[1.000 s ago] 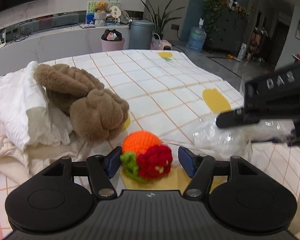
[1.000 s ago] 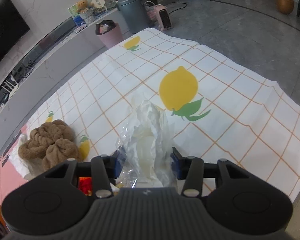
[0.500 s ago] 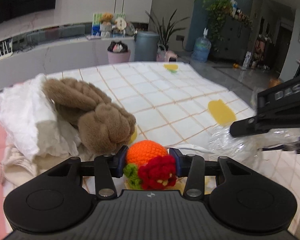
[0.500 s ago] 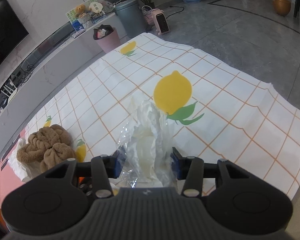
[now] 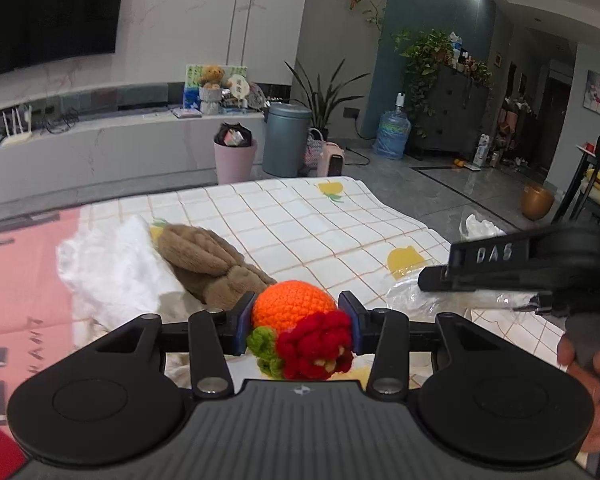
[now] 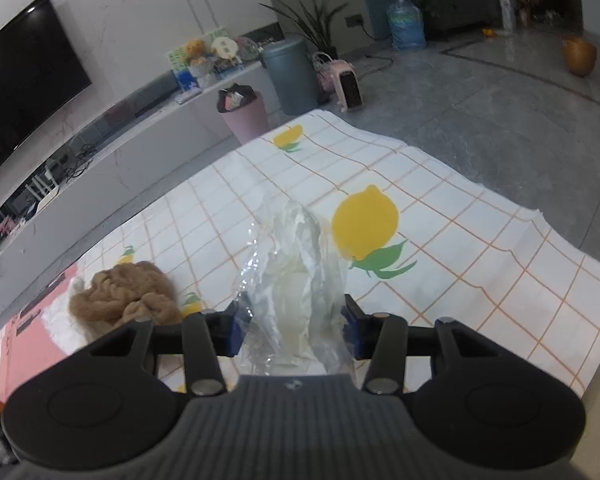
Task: Organize soft objects
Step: 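Grasp the orange knitted ball with red flower using the left tool, then carry the knitted ball and plastic bag over the open box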
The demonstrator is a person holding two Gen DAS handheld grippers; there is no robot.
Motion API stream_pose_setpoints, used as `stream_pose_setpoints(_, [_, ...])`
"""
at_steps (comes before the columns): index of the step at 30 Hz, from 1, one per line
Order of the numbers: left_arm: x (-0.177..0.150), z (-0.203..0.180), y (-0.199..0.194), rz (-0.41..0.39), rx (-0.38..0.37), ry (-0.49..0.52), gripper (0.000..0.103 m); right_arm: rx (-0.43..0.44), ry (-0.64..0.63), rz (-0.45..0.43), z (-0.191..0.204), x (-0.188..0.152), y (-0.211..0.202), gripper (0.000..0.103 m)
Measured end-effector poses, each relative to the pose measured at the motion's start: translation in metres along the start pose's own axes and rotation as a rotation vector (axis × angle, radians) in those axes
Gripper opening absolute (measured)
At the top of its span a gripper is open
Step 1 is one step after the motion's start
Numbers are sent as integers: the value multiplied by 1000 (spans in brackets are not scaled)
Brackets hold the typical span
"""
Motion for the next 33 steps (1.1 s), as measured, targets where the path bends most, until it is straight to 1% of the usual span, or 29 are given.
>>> stream_pose_setpoints(6, [24,7,-29,-36,25,11,50,65,-27,-52,31,-2,-29,47])
stream_pose_setpoints(10, [44,20,-53,-75,48,15,50,82,-76,-135,56,9,-61,46])
stream_pose_setpoints(12, [57,30,-67,-99,83,15,50,105,-105,-174,73,16,-79,46])
stream_pose_setpoints(13, [65,36,-76,-118,99,13,50,115,-133,-196,83,19,-89,46])
stream_pose_setpoints(15, [80,47,-95,-158,110,6,50,150,-205,-211,106,19,-104,46])
stream_pose_setpoints(20, [111,71,-140,-227,166,16,50,229,-271,-242,165,12,-140,46])
stream_pose_setpoints(22, [120,81,-160,-248,187,19,50,257,-279,-256,190,9,-157,46])
stream_pose_setpoints(25, [133,102,-190,-286,254,16,50,307,-284,-257,227,7,-181,46])
stream_pose_setpoints(27, [143,118,-210,-312,284,10,50,333,-305,-269,253,5,-197,46])
stream_pose_setpoints(29, [149,137,-229,-323,325,-11,50,366,-324,-282,279,4,-214,46])
stream_pose_setpoints(33, [154,177,-263,-339,381,-56,50,415,-360,-299,330,-5,-240,46])
Point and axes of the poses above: each gripper's, at about its wrist camera, not at the fingertips, and y roughly the way its jaws point, z to its left, x to its top, the point moved 7 cm from there along y, roughly the way its jaws point, and after that the axes turned 12 degrees about -z, right-handed, at the moved point
